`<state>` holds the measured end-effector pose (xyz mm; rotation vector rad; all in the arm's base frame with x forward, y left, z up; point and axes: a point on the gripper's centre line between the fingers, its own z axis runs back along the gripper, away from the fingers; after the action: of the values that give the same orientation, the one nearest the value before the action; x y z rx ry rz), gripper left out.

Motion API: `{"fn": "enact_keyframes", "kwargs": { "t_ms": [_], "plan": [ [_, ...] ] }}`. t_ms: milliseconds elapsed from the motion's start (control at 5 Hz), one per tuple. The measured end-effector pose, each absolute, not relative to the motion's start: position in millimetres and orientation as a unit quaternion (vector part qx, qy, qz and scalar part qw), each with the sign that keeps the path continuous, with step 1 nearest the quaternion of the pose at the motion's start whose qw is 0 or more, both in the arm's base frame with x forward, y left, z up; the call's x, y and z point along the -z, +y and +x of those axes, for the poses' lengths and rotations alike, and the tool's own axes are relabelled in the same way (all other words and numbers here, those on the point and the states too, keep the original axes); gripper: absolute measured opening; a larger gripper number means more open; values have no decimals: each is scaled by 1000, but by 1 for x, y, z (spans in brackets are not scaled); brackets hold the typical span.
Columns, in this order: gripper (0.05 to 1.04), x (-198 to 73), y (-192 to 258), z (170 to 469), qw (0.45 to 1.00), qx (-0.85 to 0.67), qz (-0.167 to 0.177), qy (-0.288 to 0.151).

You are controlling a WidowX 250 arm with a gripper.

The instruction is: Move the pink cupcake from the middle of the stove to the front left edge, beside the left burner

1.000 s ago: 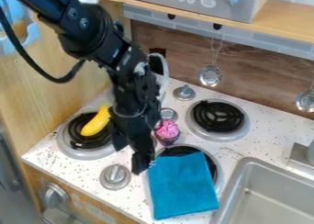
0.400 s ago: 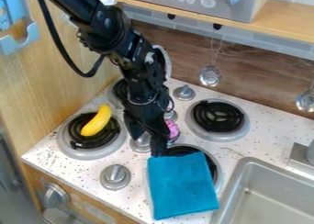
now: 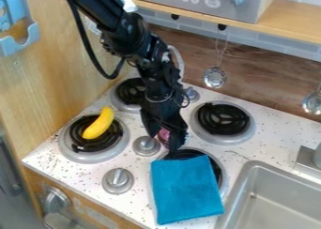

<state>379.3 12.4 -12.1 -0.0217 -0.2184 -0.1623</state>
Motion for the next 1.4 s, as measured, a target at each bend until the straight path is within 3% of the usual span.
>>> {"fn": "enact_keyframes", "kwargs": {
  "t_ms": [200, 400, 800, 1200, 1400],
  "plan": [
    [999, 19, 13, 396, 992, 67, -12, -109],
    [999, 22, 20, 410, 993, 55, 8, -102],
    [999, 34, 26, 422, 995, 45, 26, -82],
    [891, 40, 18, 437, 996, 17, 20, -90],
    [891, 41, 17, 436, 995, 10, 21, -92]
  ]
}}
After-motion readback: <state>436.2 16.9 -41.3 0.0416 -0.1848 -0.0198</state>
